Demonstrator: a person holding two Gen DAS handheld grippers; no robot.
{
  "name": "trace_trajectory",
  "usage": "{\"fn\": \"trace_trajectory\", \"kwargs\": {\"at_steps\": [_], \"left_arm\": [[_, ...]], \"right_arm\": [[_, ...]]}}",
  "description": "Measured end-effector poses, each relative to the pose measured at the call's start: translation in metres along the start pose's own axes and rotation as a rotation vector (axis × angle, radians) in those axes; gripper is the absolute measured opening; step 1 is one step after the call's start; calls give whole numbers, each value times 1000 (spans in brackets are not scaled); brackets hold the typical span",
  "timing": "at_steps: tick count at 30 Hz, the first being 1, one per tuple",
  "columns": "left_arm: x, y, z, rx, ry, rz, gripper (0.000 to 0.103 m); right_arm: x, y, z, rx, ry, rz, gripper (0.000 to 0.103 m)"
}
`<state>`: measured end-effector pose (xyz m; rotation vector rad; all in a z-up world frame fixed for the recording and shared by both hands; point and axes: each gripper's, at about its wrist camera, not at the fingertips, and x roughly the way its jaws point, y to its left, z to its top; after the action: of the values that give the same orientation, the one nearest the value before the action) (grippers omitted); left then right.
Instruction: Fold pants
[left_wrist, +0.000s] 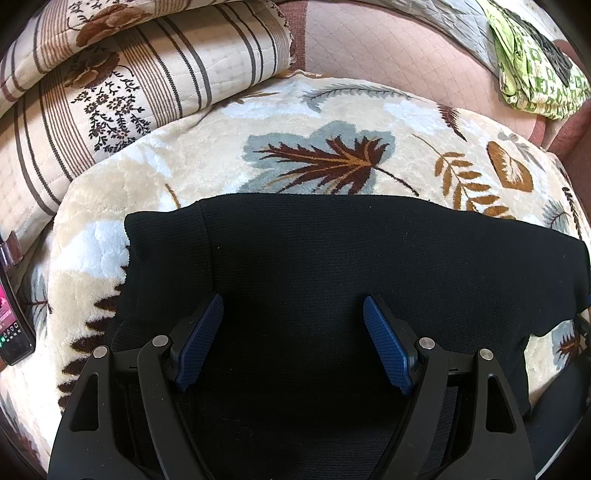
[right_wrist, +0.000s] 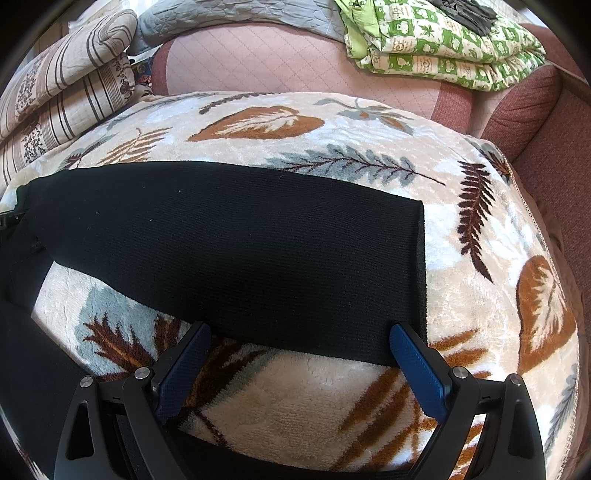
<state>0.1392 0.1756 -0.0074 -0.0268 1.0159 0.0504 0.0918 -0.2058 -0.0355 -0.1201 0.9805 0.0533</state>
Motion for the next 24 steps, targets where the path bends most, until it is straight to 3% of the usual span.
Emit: {"fn": "trace_trajectory", "kwargs": {"at_steps": [17,19,24], "left_arm": [[-2,2,0,7,-1,-17,79],[-13,8,1,10,-23,-50,79],[-52,36,16,91,-137,-25,79]], "right_arm": [[0,0,1,-1,8,3,96],[-4,-4,4,0,11,21,95],[-25,-31,11,113,-72,89,93]]}}
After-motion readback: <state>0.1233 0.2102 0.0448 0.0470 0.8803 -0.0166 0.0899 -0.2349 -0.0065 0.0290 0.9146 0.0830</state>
